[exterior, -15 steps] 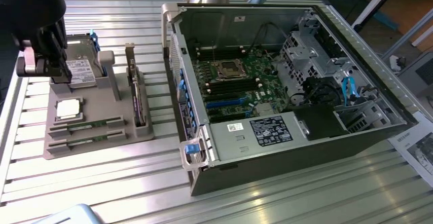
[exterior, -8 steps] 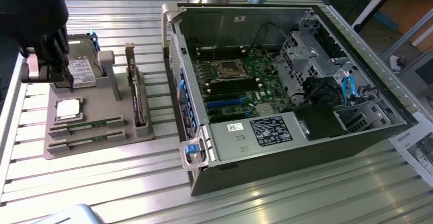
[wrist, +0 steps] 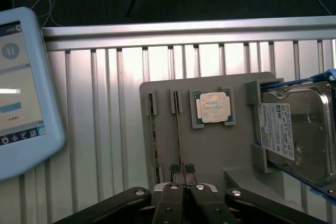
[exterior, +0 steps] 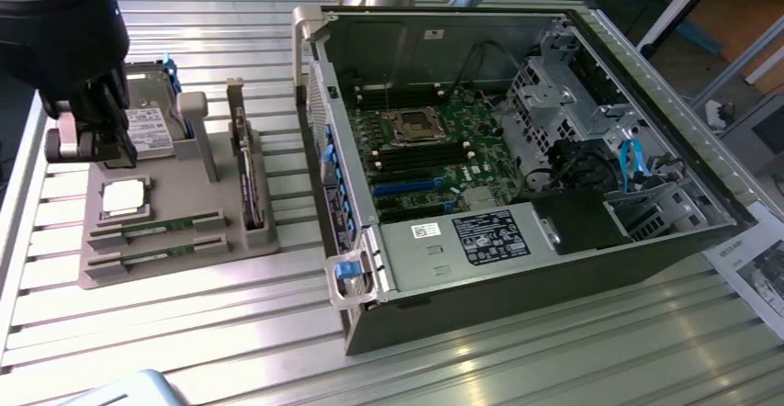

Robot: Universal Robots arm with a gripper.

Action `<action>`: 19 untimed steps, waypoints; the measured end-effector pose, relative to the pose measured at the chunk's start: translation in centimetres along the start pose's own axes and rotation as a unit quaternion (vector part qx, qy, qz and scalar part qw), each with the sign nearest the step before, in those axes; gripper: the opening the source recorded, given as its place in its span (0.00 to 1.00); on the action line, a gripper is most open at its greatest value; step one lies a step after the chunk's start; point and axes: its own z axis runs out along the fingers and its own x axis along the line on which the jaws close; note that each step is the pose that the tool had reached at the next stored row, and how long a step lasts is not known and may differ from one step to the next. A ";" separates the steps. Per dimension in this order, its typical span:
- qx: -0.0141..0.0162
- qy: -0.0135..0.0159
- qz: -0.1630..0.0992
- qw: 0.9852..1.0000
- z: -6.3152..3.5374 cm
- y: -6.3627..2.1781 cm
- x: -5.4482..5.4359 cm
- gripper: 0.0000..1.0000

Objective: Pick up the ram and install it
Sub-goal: 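Pick up the ram and move it above insertion slot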

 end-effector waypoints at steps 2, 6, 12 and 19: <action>0.000 0.000 0.000 1.000 0.23 -0.01 0.1 0.10; 0.000 0.000 0.000 1.000 0.71 -0.04 0.2 0.10; 0.000 0.000 0.000 1.000 1.43 -0.07 0.3 0.10; 0.000 0.000 0.000 1.000 2.06 -0.11 0.4 0.10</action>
